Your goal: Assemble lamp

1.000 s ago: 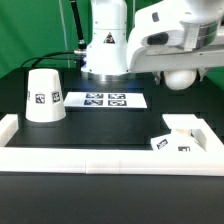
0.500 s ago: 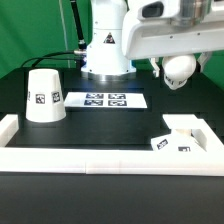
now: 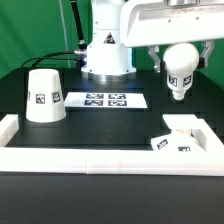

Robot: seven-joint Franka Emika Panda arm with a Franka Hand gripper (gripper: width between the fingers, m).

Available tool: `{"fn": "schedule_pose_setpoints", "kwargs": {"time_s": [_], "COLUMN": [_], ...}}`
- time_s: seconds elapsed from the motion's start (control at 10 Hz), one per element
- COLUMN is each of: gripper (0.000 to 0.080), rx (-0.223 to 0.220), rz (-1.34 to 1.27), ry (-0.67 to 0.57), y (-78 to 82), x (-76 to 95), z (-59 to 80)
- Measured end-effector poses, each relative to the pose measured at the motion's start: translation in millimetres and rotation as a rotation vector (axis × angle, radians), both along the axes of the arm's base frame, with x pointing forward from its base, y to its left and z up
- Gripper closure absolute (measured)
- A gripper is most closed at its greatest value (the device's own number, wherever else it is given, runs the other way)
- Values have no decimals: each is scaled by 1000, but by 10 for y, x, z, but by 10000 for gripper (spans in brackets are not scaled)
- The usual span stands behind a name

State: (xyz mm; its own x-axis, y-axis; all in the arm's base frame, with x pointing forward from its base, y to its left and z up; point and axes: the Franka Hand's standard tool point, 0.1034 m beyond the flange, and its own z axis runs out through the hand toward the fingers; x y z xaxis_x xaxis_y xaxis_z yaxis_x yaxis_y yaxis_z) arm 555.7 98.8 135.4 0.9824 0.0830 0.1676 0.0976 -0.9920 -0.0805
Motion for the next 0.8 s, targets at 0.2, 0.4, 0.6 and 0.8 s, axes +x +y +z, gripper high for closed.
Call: {"fn": "schedule_pose_setpoints", "kwargs": {"time_s": [0.2,0.4,0.6,0.8], "gripper": [223,223,223,223], "rx": [-24,-52,-51,-51], "rz": [55,122,128,128], "ry": [-160,-267,-262,-262], "y": [-141,-181,-162,-163], "x": [78,168,164,162], "z": [54,121,115,112]}}
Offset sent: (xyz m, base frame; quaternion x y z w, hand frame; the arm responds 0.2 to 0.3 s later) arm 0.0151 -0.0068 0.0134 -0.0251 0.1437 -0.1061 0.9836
